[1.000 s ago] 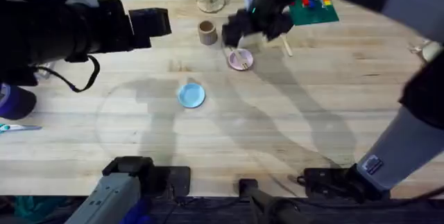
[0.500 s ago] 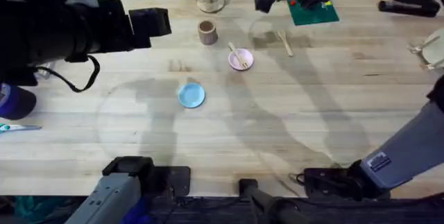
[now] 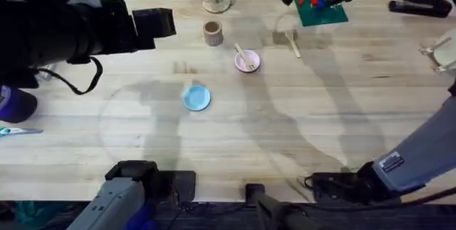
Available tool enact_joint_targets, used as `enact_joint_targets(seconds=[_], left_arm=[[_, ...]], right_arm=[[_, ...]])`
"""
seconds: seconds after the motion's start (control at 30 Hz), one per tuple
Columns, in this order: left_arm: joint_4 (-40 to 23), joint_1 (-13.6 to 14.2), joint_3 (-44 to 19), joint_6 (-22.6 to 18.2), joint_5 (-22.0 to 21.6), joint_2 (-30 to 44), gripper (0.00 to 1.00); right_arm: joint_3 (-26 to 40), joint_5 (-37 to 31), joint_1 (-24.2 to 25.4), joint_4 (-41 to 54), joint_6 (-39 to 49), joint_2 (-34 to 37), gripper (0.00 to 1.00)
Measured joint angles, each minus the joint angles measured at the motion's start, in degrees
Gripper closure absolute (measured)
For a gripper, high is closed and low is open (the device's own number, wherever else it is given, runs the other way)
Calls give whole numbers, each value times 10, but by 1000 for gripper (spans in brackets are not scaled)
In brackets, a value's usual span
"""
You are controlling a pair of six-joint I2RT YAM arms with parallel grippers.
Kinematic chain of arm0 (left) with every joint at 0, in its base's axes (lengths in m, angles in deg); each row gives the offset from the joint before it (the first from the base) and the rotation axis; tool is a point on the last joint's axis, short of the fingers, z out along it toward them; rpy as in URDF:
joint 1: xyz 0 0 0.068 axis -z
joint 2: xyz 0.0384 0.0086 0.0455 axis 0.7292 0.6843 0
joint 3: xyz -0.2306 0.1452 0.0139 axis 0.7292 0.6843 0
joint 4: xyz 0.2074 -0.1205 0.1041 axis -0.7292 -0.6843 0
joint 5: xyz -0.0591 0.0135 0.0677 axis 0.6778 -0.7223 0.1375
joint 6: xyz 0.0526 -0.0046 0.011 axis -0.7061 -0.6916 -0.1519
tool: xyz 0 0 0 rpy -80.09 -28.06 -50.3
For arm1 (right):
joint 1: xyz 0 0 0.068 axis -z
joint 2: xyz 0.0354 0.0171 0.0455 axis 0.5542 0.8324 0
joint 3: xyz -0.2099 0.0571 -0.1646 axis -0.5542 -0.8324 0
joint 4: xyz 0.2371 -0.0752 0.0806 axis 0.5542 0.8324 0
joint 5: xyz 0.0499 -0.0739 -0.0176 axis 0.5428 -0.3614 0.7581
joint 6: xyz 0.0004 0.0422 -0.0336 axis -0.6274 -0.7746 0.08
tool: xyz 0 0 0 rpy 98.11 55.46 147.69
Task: Pick up a utensil and set it on the pink plate, then put the other utensil in the container.
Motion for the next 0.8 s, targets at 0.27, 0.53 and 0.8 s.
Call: enact_joint_targets(seconds=[0.27,0.53,0.8], left_arm=[[0,0,0,0,0,0,8],[0,0,0,0,0,0,8],[0,0,0,0,0,0,8]], right_arm=[[0,4,-2,4,6,40,5],[0,4,-6,13,8,88,7],[5,8,-20,39,7,167,7]])
